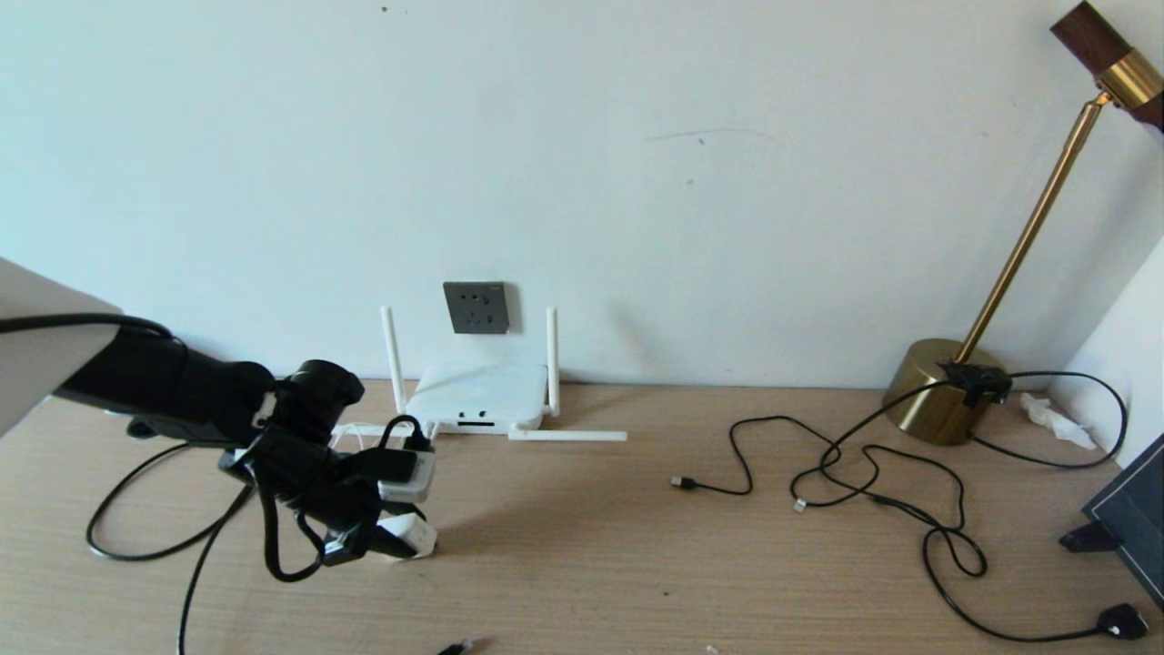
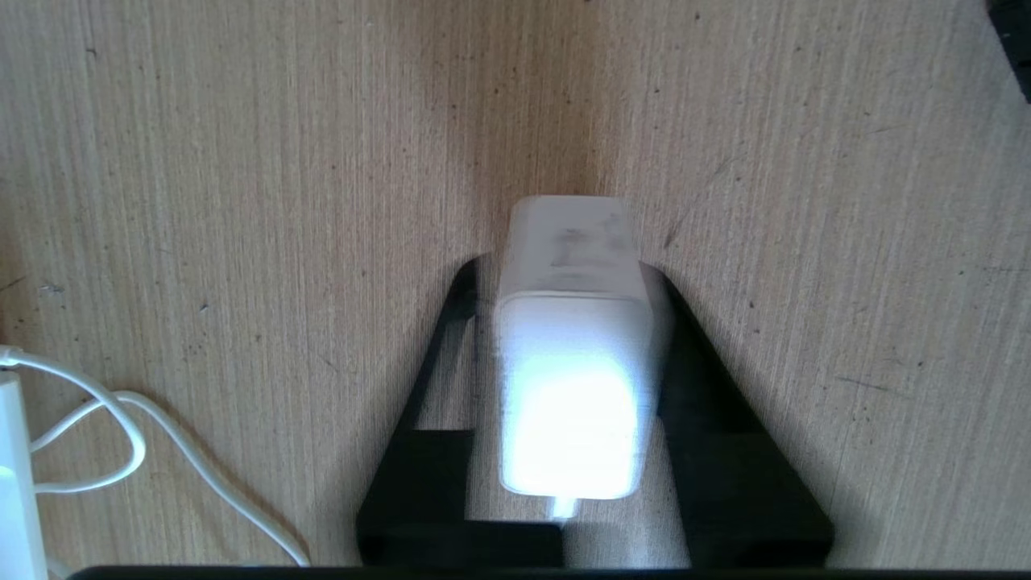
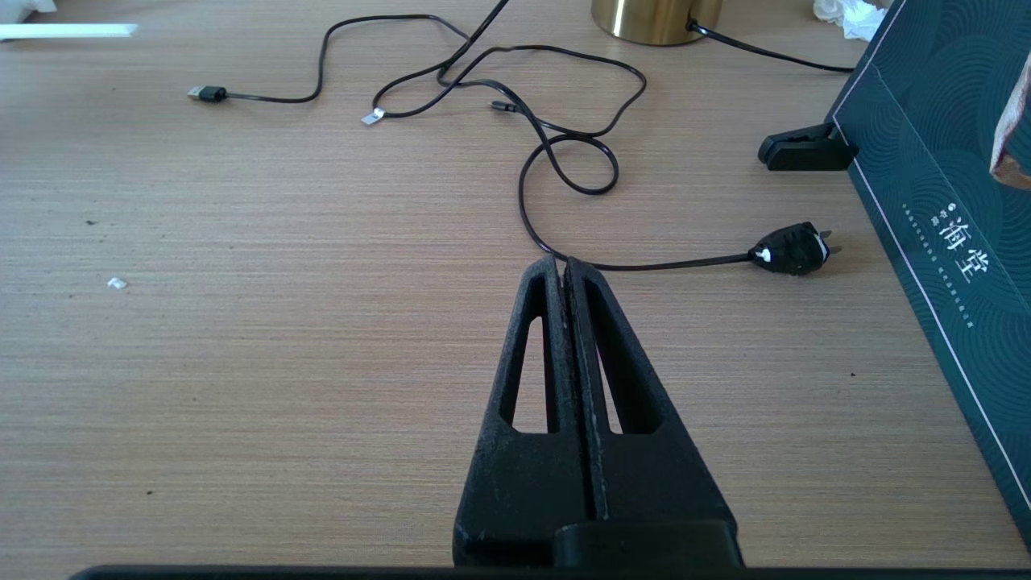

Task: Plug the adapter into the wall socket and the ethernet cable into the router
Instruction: Align plug and socket

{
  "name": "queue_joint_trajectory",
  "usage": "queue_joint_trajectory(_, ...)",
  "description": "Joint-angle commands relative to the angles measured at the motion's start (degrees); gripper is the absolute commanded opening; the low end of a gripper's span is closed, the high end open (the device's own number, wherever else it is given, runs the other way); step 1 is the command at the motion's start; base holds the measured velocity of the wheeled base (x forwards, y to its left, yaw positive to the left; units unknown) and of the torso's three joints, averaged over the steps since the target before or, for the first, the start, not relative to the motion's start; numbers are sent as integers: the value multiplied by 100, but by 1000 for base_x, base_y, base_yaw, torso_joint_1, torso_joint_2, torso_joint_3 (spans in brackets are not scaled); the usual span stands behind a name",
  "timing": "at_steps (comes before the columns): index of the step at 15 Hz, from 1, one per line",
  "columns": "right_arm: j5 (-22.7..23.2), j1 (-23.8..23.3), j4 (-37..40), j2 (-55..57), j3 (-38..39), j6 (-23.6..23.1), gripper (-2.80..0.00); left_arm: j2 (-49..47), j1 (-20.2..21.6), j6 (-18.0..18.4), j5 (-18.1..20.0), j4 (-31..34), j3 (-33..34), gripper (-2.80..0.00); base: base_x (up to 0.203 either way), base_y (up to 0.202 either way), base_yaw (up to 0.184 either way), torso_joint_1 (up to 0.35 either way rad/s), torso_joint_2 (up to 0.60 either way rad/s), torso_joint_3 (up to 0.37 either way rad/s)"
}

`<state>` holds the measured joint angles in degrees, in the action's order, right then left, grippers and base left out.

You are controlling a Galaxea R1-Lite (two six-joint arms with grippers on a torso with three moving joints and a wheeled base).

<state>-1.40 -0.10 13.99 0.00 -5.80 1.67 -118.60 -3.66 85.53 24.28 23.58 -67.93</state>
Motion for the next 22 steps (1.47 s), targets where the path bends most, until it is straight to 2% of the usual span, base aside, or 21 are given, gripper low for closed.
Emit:
queue_joint_trajectory(1, -8, 1, 7, 0, 0, 0, -280, -14, -3, 43, 6, 15, 83, -280, 0, 0, 0, 0, 0, 0)
queue_joint_trajectory(3, -8, 1, -1, 0, 0, 0, -280, 0, -3, 29, 36, 23, 118, -280, 0, 0, 0, 0, 0, 0)
queue_joint_trajectory(4, -3, 1, 7, 0, 0, 0, -280, 37, -10, 19, 181, 21, 144, -280, 0, 0, 0, 0, 0, 0)
queue_joint_trajectory(6, -1, 1, -2, 0, 0, 0, -280, 169, -18, -154, 992, -79, -17, -280, 0, 0, 0, 0, 0, 0)
queue_joint_trajectory(7, 0, 1, 7, 0, 1, 0, -280, 358, -20, -662, 1163, -205, -187, -280, 0, 0, 0, 0, 0, 0)
queue_joint_trajectory(8, -4, 1, 7, 0, 0, 0, -280, 645, -23, -1448, 1226, -340, -309, -280, 0, 0, 0, 0, 0, 0)
queue_joint_trajectory(13, -7, 1, 7, 0, 0, 0, -280, 2016, -56, -6165, 1540, -642, -1043, -280, 0, 0, 0, 0, 2, 7)
queue_joint_trajectory(16, -9, 1, 6, 0, 0, 0, -280, 2416, -60, -9095, 1558, -693, -1258, -280, 0, 0, 0, 0, 0, 0)
queue_joint_trajectory(17, 0, 1, 7, 0, 0, 0, -280, 2445, -62, -9926, 1550, -863, -1248, -280, 0, 0, 0, 0, 0, 0)
queue_joint_trajectory(18, -1, 1, 7, 0, 0, 0, -280, 2434, -60, -10412, 1470, -1251, -1064, -280, 0, 0, 0, 0, 0, 0)
queue_joint_trajectory(20, -6, 1, 7, 0, 0, 5, -280, 2373, -143, -10430, 861, -2679, 4, -280, 0, 0, 0, 0, 0, 0)
queue_joint_trajectory(22, -1, 1, 6, 0, 0, 0, -280, 2095, -508, -10375, -500, -5301, 1252, -280, 0, 0, 0, 0, 0, 0)
